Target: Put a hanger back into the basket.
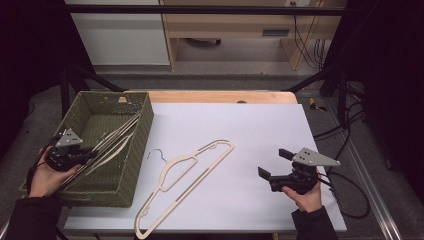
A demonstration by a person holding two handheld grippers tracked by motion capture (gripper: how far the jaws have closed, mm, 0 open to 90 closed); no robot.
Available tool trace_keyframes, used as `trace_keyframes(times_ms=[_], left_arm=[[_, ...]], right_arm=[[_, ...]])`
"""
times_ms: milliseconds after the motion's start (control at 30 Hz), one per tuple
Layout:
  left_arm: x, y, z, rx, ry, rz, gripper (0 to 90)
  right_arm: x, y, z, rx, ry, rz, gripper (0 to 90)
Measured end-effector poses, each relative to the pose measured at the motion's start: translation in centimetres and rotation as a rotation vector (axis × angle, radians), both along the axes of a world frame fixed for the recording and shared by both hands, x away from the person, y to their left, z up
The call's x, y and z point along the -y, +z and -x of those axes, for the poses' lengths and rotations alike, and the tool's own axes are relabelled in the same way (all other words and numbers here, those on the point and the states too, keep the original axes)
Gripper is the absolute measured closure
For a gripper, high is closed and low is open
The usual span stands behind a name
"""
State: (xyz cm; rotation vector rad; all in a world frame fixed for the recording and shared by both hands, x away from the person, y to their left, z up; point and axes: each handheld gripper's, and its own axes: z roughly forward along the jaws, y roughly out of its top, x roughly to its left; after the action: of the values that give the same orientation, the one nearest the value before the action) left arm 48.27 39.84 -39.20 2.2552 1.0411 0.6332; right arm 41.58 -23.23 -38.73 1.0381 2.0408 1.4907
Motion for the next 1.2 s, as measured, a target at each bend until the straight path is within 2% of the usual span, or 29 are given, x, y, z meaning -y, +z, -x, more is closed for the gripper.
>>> trace_keyframes(times_ms=[33,67,233,300,467,533,633,800,900,1000,1067,1100,1200], left_arm=[[0.2,-0.1,-0.1,-0.026,-0.001,0.008,74.8],[0.3,-0.2,-0.1,-0.038,-0.009,-0.003,72.1],[0.6,-0.1,0.0,-0.053,-0.008,0.007,60.2],[0.7,0.1,0.2,-0.041,-0.014,0.028,55.0],[0.8,0.8,0.6,0.006,-0.032,0.018,49.0],[0.8,1.2,0.7,0.013,-0.030,0.041,46.4],[0.9,2.1,1.1,0.046,-0.032,0.068,43.2],[1.7,4.0,2.5,0.137,-0.011,0.176,31.1],[2.6,4.9,3.8,0.187,-0.011,0.241,22.5],[3.9,5.4,5.2,0.215,-0.019,0.284,15.0],[4.6,5.7,5.9,0.224,-0.032,0.331,13.4],[5.3,5.8,6.6,0.243,-0.039,0.363,13.3],[6.7,5.9,7.9,0.270,-0.048,0.397,13.3]], right_arm=[[0.0,0.0,0.0,-0.001,0.002,0.002,3.4],[0.0,0.0,0.0,-0.001,0.000,-0.001,3.4],[0.0,0.0,0.0,-0.001,0.002,-0.001,3.4],[0.0,0.0,0.0,0.000,0.002,-0.001,3.4],[0.0,0.0,0.0,-0.001,0.001,-0.003,3.4],[0.0,0.0,0.0,-0.001,0.001,-0.003,3.4],[-0.1,0.0,0.0,-0.001,0.002,-0.004,3.4],[0.0,0.0,-0.1,0.000,0.007,-0.003,3.4],[-0.1,0.0,-0.1,-0.002,0.003,-0.006,3.3],[0.0,0.0,-0.1,0.000,-0.002,-0.007,3.3],[0.0,0.0,-0.1,0.000,-0.006,-0.011,3.3],[0.0,0.1,-0.1,-0.001,-0.006,-0.012,3.3],[0.0,0.1,-0.1,0.001,-0.008,-0.012,3.3]])
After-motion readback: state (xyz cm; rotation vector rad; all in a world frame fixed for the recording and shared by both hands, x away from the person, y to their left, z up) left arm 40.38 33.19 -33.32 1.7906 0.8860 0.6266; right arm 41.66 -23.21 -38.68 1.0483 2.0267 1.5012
